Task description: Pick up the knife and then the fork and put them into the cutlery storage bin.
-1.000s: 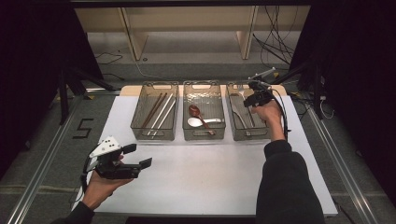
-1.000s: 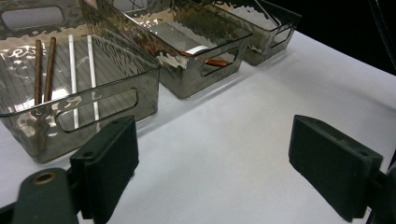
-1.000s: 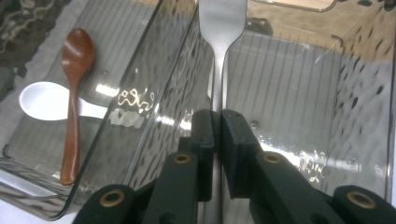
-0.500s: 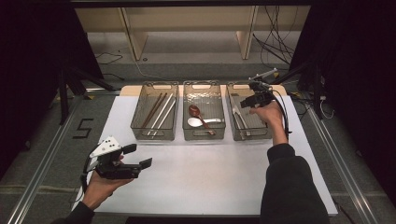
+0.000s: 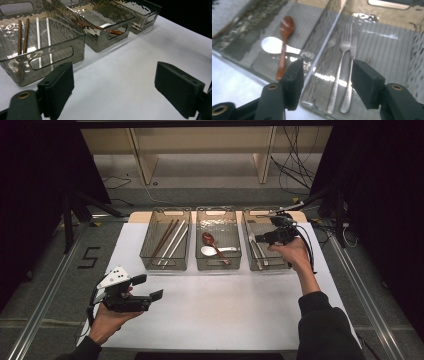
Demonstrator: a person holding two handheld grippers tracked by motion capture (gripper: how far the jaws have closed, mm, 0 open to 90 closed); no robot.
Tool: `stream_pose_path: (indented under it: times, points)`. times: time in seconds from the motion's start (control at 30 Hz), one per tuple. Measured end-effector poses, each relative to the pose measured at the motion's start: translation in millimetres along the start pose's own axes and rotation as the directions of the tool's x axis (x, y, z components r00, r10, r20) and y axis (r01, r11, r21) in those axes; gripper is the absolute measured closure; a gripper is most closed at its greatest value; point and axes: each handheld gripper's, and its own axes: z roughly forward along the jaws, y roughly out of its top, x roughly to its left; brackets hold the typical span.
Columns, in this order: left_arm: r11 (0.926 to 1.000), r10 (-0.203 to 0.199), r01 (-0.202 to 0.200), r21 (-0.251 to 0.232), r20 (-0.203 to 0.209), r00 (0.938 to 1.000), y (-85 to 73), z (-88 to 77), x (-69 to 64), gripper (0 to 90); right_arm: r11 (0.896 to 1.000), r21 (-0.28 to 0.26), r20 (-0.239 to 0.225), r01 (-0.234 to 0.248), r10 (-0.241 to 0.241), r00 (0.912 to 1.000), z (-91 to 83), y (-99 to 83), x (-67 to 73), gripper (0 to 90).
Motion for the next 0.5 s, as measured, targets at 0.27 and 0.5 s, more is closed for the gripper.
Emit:
stream_pose_path:
  times: [0.27,0.5]
  points:
    - [1.0,-0.002,0.002,0.0,0.0,1.0,-0.1,0.0,0.1,15.3,0.996,-0.075,-0.046,0.056,-0.06,0.9971,-18.5,-20.2,23.1,39.2]
    - [1.0,-0.003,0.003,0.0,-0.001,1.0,0.0,0.2,-0.1,15.3,0.99,-0.109,-0.069,0.087,-0.095,0.9931,-26.9,-38.1,39.2,36.5]
